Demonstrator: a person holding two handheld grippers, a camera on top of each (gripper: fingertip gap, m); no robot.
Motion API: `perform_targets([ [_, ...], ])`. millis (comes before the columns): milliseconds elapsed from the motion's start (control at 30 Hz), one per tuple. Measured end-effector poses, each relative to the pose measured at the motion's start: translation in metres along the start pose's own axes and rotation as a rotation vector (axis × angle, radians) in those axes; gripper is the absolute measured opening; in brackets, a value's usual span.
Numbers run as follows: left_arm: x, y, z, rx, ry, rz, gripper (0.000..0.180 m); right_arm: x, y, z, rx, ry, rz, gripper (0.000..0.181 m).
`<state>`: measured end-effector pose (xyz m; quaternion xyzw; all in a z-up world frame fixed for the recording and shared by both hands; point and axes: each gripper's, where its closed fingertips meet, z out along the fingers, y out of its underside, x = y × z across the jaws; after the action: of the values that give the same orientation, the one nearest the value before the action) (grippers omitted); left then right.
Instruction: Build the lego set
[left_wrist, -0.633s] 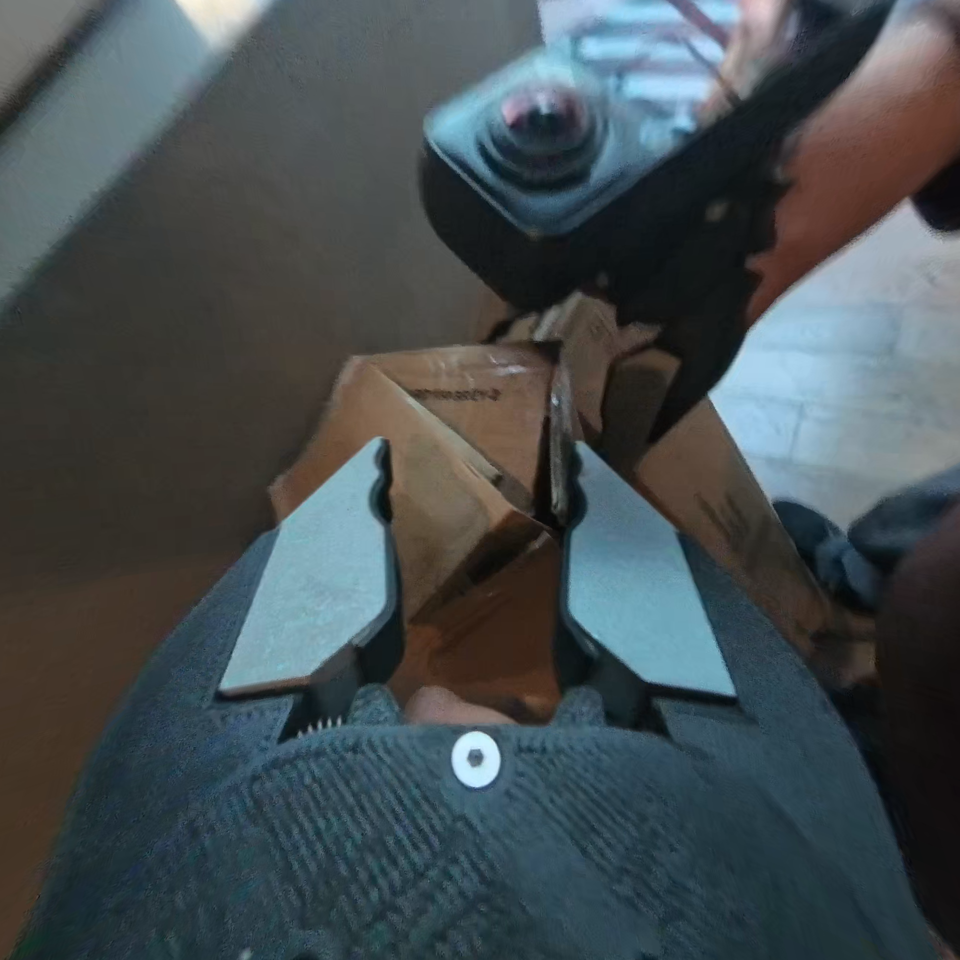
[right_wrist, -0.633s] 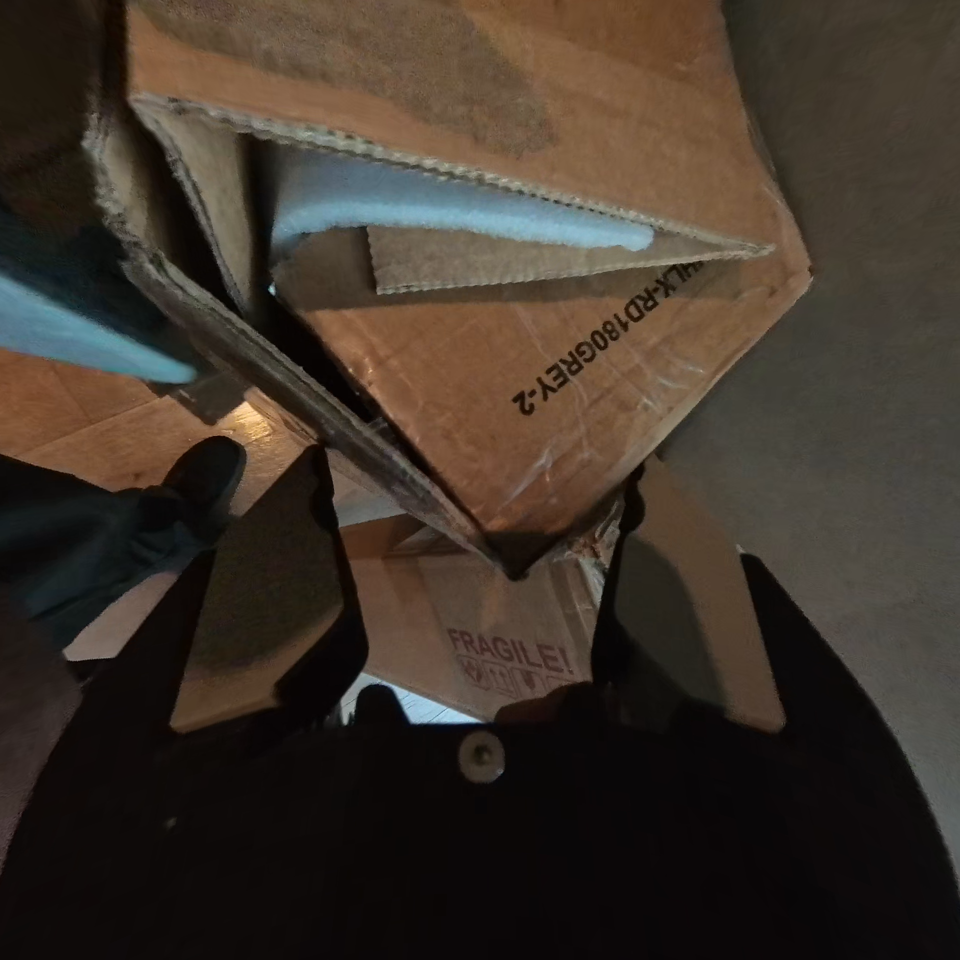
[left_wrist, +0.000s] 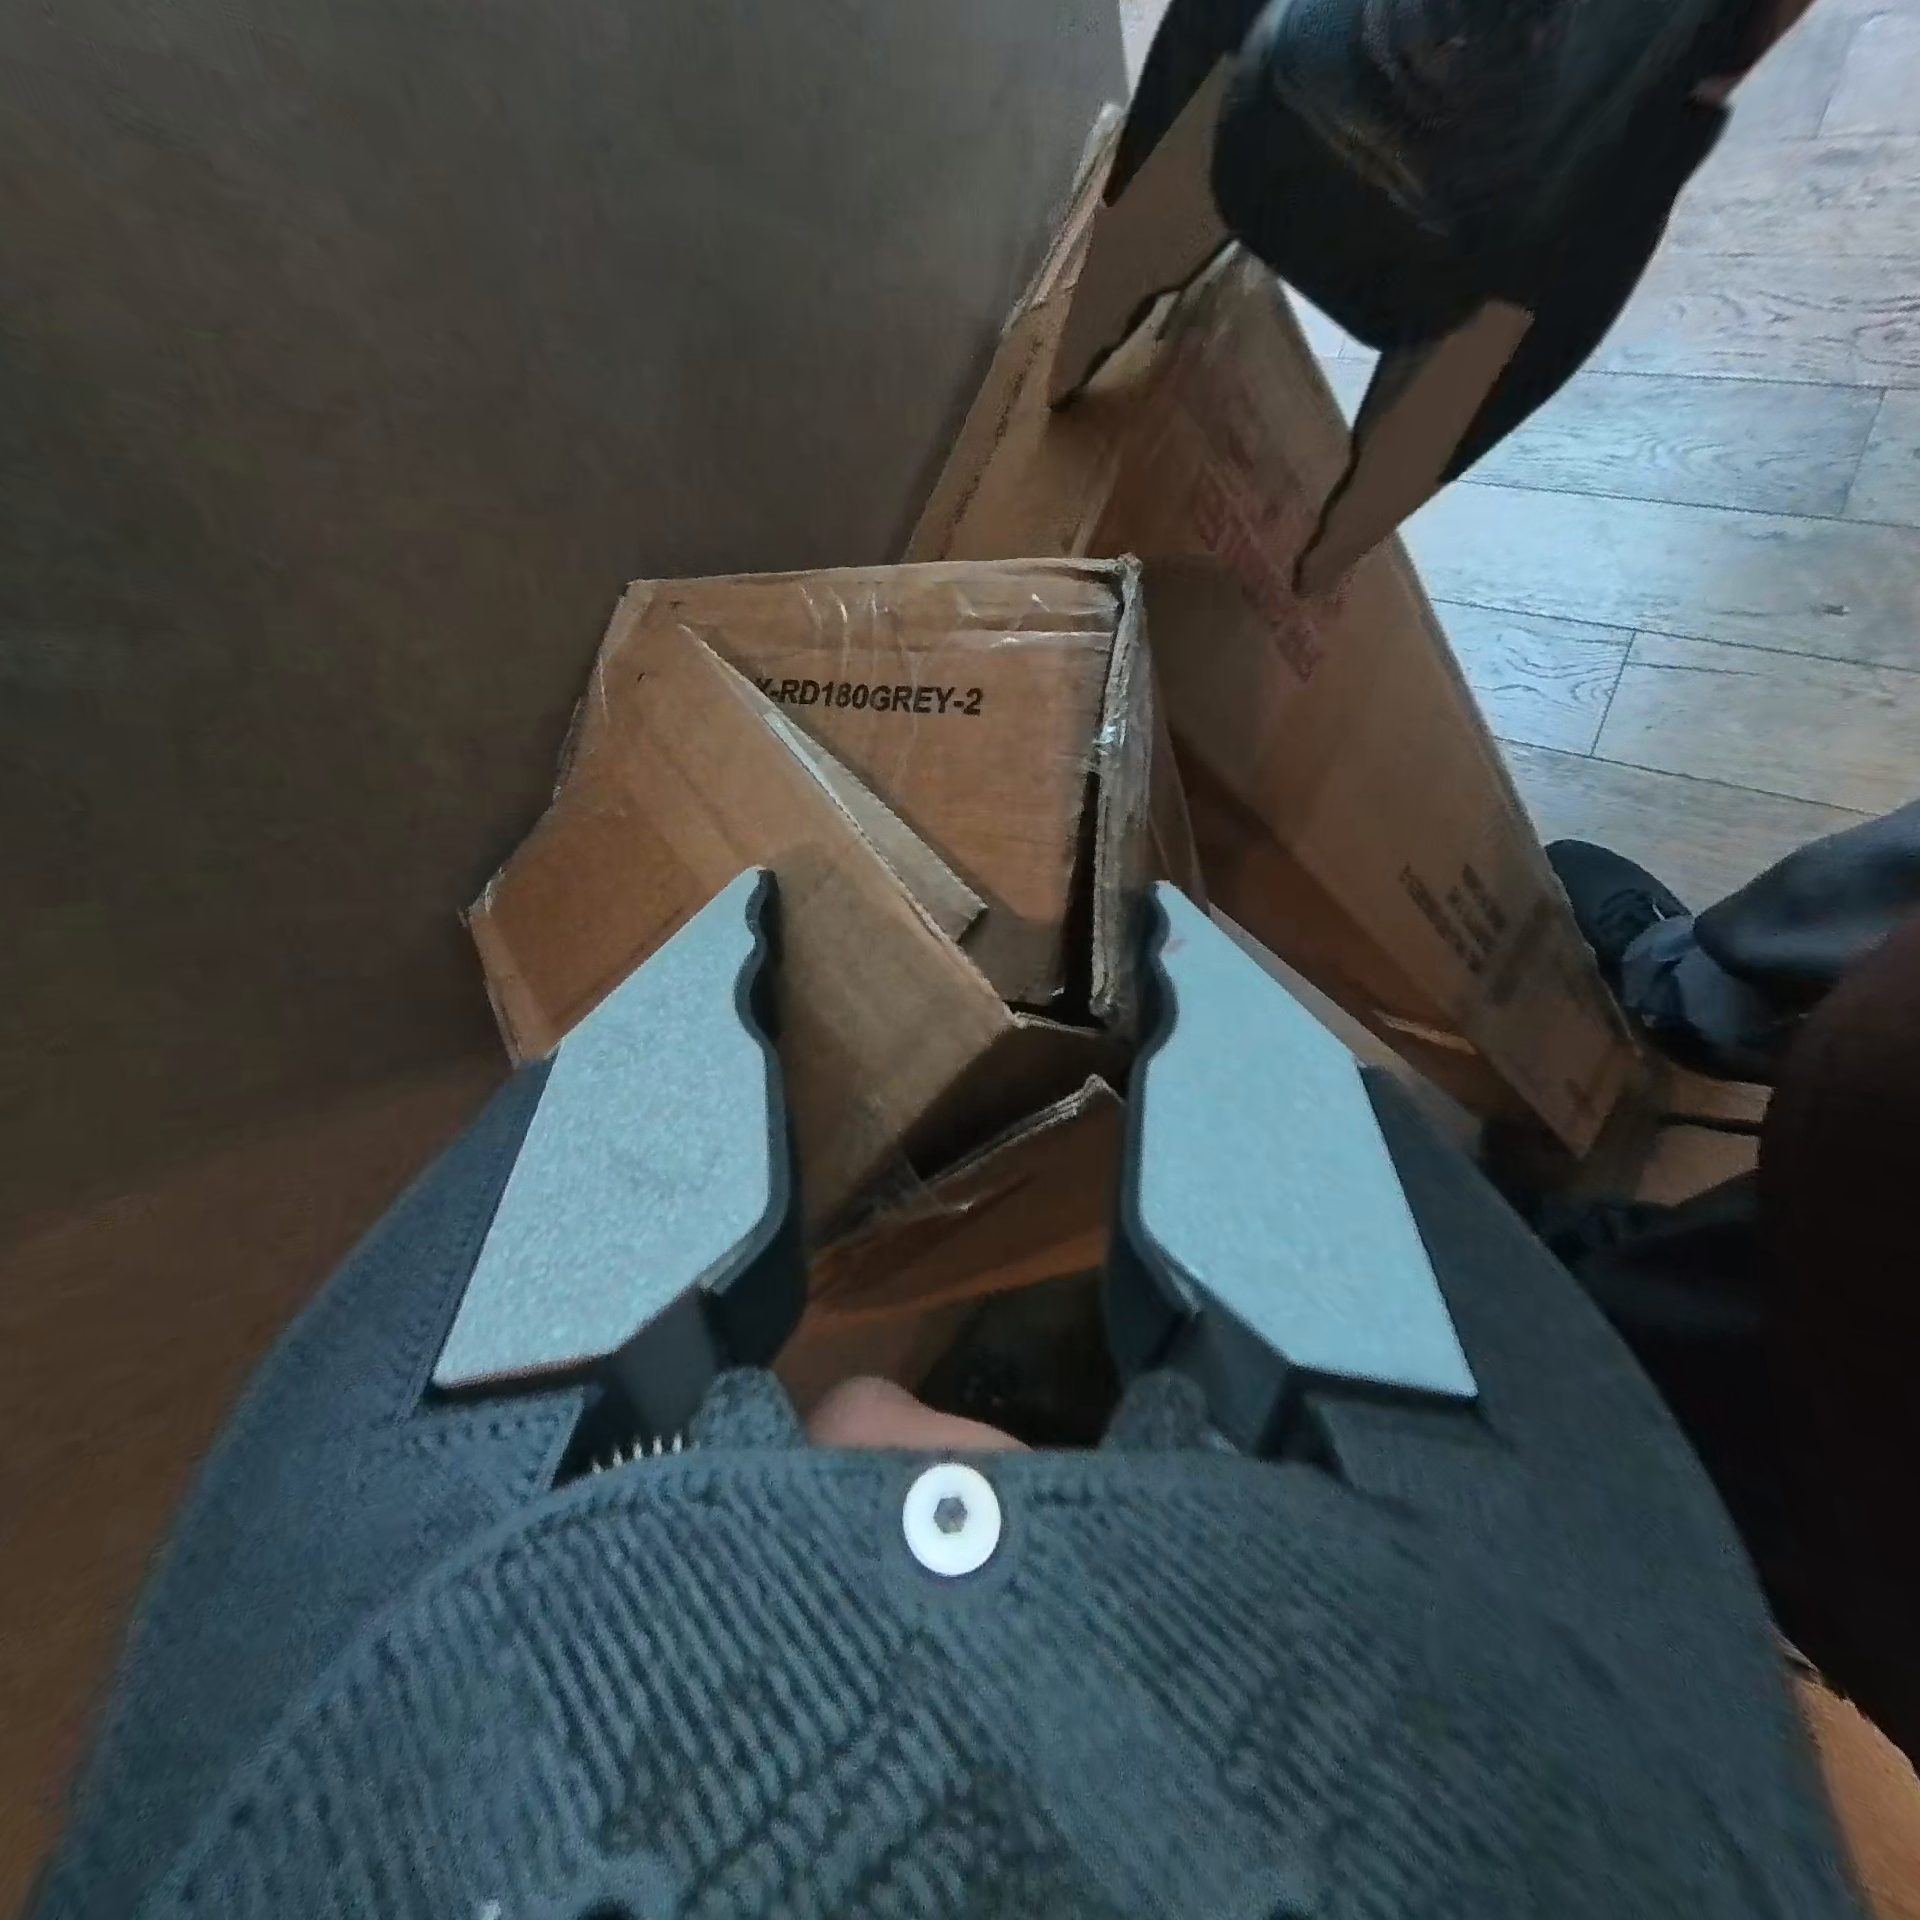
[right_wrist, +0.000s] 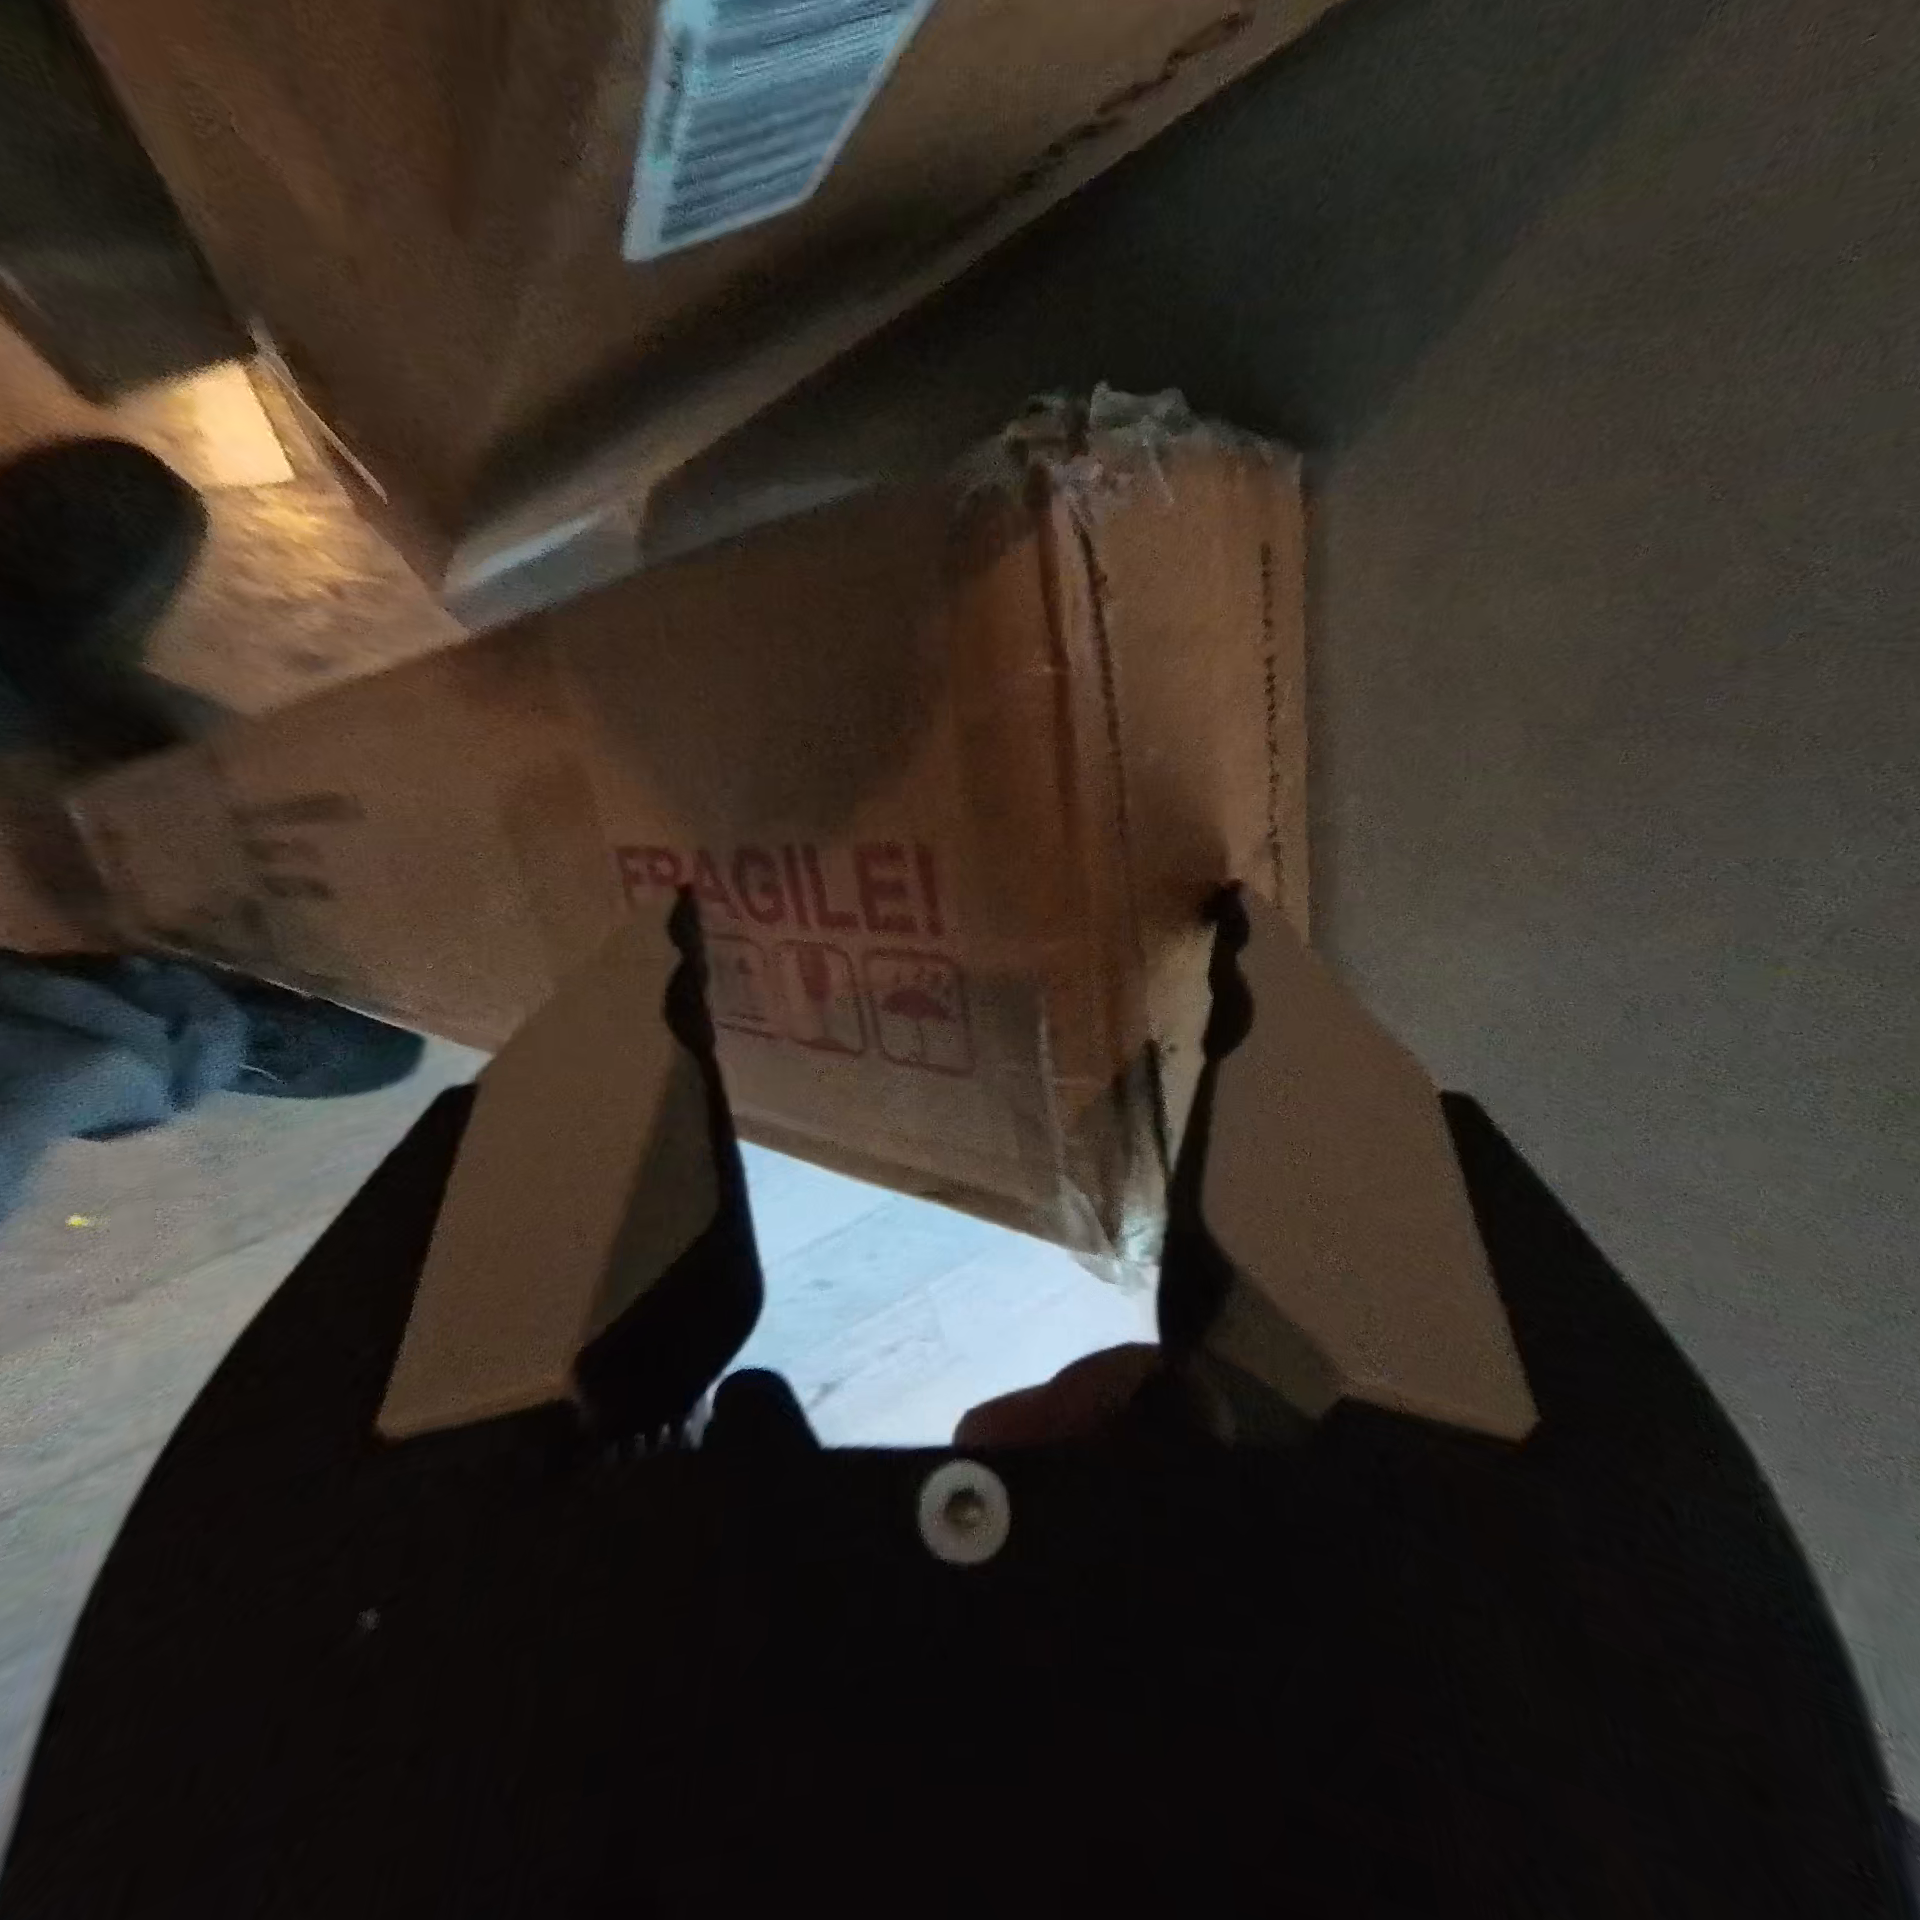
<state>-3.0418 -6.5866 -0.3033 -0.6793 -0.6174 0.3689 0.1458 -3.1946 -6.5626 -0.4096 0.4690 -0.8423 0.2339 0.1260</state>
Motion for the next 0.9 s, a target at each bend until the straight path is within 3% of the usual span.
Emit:
perform_targets([
  [133, -0.001, 0.001, 0.000, 0.016, -0.005, -0.012, 0.067, -0.012, -0.020, -0.024, 0.035, -0.008, -0.069, 0.066],
  [333, -0.005, 0.009, -0.007, 0.039, 0.005, -0.048, 0.068, -0.043, -0.015, -0.046, -0.051, 0.039, -0.142, 0.079],
  [467, -0.006, 0.011, -0.009, 0.071, 0.014, -0.049, 0.068, -0.061, -0.016, -0.068, -0.079, 0.046, -0.135, 0.069],
  [600, -0.006, 0.012, -0.010, 0.101, 0.025, -0.031, 0.068, -0.074, -0.002, -0.083, -0.182, 0.047, -0.198, 0.076],
  [700, -0.007, 0.014, -0.012, 0.098, 0.037, -0.028, 0.068, -0.079, -0.003, -0.094, -0.179, 0.043, -0.173, 0.067],
  [900, -0.010, 0.020, -0.016, 0.092, 0.042, -0.009, 0.067, -0.088, -0.002, -0.102, -0.233, 0.043, -0.190, 0.071],
])
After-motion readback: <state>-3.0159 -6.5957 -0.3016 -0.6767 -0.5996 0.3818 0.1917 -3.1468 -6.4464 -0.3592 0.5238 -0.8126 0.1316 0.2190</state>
